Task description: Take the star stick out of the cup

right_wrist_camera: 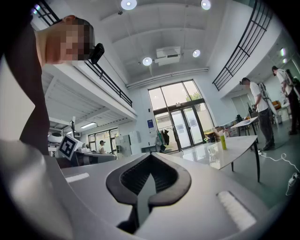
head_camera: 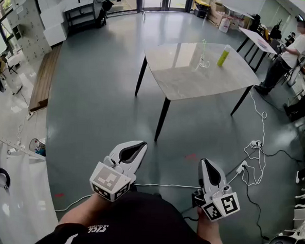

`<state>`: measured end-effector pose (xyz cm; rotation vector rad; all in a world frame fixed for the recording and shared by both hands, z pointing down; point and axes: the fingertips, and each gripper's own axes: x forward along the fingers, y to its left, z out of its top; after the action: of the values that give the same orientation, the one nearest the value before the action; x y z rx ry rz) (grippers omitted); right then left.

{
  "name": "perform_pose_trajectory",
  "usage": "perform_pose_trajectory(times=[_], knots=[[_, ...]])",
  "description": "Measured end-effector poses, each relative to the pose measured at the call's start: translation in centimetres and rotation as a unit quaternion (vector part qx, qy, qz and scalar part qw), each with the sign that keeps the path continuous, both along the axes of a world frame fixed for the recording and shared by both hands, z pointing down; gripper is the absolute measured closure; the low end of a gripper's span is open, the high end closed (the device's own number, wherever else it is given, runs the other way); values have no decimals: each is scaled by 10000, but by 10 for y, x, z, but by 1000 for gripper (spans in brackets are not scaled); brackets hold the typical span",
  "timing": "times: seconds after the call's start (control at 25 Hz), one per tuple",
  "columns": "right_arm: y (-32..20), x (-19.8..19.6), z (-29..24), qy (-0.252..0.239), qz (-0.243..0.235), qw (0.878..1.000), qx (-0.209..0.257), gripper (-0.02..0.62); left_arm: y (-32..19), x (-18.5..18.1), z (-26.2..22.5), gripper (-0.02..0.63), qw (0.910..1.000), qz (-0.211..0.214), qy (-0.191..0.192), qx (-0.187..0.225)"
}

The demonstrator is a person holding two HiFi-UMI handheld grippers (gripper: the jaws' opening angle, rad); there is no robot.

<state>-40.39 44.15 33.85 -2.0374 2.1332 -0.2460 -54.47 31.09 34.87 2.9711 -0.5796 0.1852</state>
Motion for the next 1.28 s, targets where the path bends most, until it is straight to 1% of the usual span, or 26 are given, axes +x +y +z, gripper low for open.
perform_pose_trajectory(times=[0.16,0.48,0.72,1.0,1.12,1.28], knots=[[8,9,-1,-76,-34,10000,15,583,11,10,5,604,10000,60,-5,-32],[41,16,-5,-301,-207,9991,209,581,42,33,15,604,9999,75,-74,-130],[57,44,-1,-395,-82,9987,296,580,57,62,12,603,9997,243,-56,-32],[41,77,14,-463,30,9989,55,580,37,94,19,603,9994,323,-33,-111],[26,100,20,-460,68,9989,-58,580,19,121,24,604,9991,386,4,-158],[-5,136,29,-462,146,9986,-218,578,-18,158,27,604,9989,406,75,-228]])
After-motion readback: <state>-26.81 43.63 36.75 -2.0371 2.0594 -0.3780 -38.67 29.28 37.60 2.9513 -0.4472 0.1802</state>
